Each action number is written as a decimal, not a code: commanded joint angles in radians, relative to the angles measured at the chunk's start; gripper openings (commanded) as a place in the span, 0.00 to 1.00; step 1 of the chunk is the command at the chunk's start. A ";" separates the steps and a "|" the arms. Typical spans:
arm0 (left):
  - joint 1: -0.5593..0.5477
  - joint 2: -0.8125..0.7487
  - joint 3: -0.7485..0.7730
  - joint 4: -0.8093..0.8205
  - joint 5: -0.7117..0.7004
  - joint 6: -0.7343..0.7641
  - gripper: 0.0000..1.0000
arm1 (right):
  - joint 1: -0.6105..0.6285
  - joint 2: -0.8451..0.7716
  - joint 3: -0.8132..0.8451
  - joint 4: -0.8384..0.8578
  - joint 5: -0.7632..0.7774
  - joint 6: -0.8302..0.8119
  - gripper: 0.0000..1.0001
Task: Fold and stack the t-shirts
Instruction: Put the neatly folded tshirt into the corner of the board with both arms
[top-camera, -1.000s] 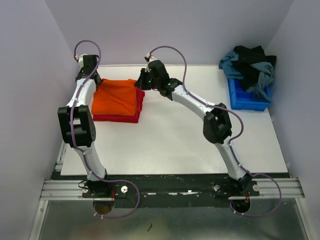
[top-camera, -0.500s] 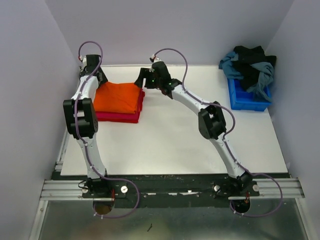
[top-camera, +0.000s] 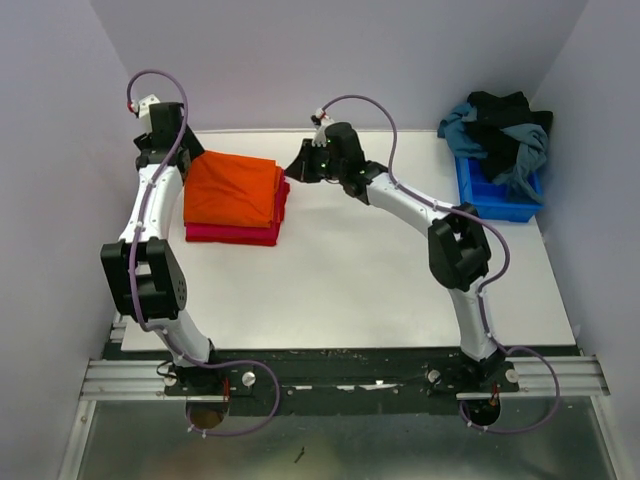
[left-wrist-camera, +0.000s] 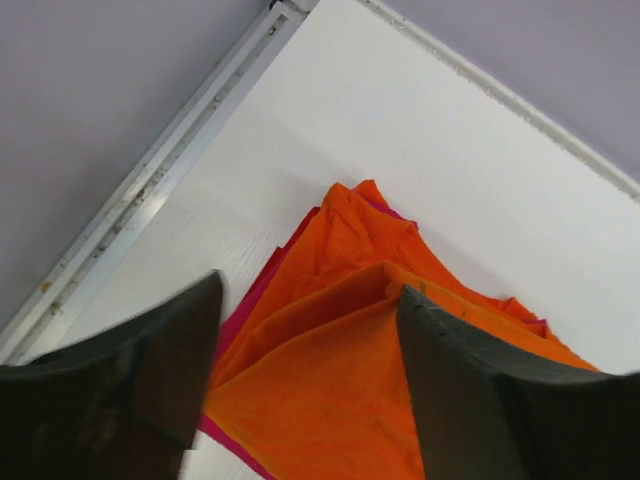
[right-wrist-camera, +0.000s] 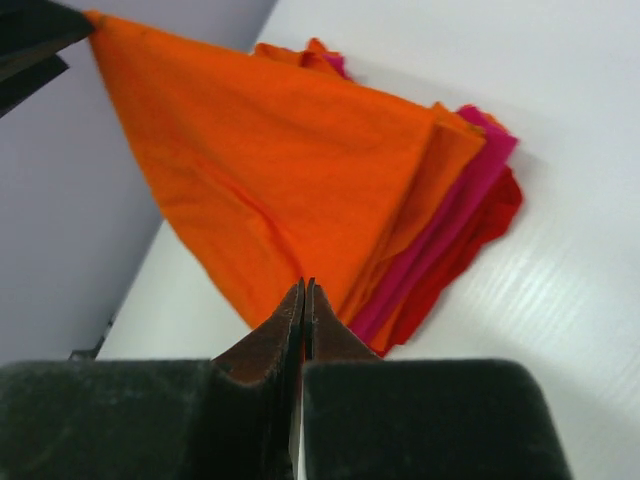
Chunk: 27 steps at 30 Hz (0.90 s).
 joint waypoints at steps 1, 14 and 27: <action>0.003 0.031 -0.028 0.046 -0.023 0.005 0.86 | 0.042 -0.019 -0.028 0.048 -0.140 0.009 0.08; 0.009 0.431 0.329 -0.126 0.074 0.037 0.75 | 0.048 0.041 0.059 -0.010 -0.189 0.029 0.06; 0.018 0.390 0.332 -0.146 0.071 0.037 0.75 | 0.093 0.320 0.398 -0.092 -0.309 0.144 0.01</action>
